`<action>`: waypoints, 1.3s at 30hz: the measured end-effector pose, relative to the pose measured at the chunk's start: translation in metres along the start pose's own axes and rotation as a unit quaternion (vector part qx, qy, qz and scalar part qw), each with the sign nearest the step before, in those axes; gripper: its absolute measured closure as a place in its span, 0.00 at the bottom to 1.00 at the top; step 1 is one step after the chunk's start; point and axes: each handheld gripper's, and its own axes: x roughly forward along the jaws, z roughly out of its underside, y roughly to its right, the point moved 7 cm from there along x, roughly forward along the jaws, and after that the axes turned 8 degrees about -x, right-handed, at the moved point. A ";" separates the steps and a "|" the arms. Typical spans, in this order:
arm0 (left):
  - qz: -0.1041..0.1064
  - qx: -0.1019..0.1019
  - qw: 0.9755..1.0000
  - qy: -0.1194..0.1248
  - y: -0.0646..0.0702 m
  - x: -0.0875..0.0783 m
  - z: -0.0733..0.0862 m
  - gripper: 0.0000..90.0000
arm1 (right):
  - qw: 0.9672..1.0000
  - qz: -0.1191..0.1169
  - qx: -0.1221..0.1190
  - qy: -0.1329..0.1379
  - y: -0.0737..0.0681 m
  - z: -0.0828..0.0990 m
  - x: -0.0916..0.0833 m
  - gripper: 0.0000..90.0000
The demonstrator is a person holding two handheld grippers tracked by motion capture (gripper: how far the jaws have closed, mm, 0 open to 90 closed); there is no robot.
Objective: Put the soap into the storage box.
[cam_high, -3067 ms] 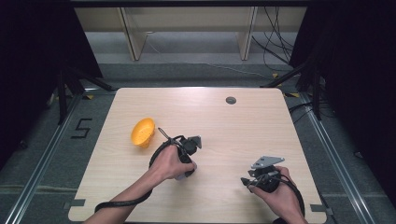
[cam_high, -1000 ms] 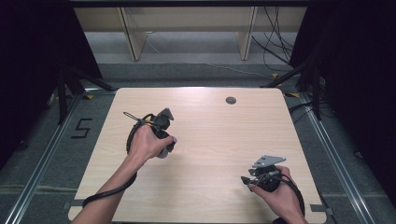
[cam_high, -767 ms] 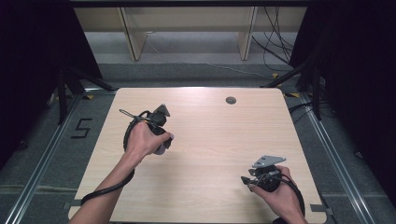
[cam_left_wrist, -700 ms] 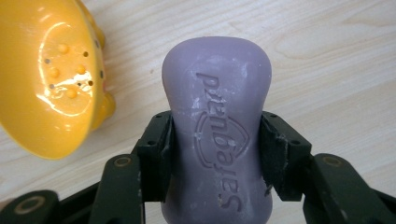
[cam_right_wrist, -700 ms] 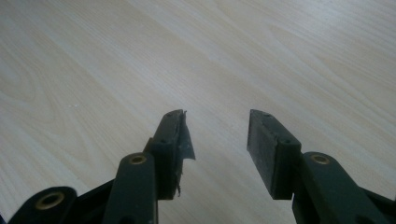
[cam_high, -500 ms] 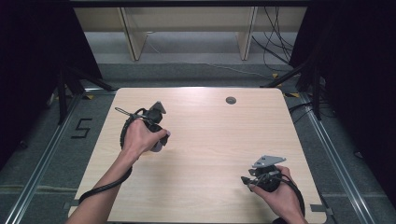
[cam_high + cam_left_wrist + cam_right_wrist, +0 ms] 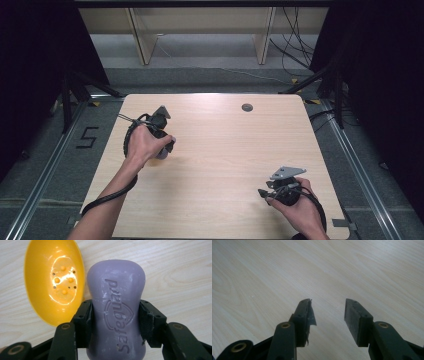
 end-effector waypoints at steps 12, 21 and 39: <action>-0.005 -0.015 1.000 0.021 -0.012 -0.003 -0.009 0.54 | 1.000 0.000 0.000 0.000 0.000 0.000 0.000 0.63; -0.010 -0.019 0.999 0.028 -0.019 -0.002 -0.015 0.54 | 1.000 -0.001 -0.002 -0.007 0.000 0.001 -0.002 0.63; -0.013 -0.033 0.999 0.037 -0.031 0.002 -0.023 0.54 | 1.000 0.007 -0.016 0.006 0.003 -0.001 -0.001 0.63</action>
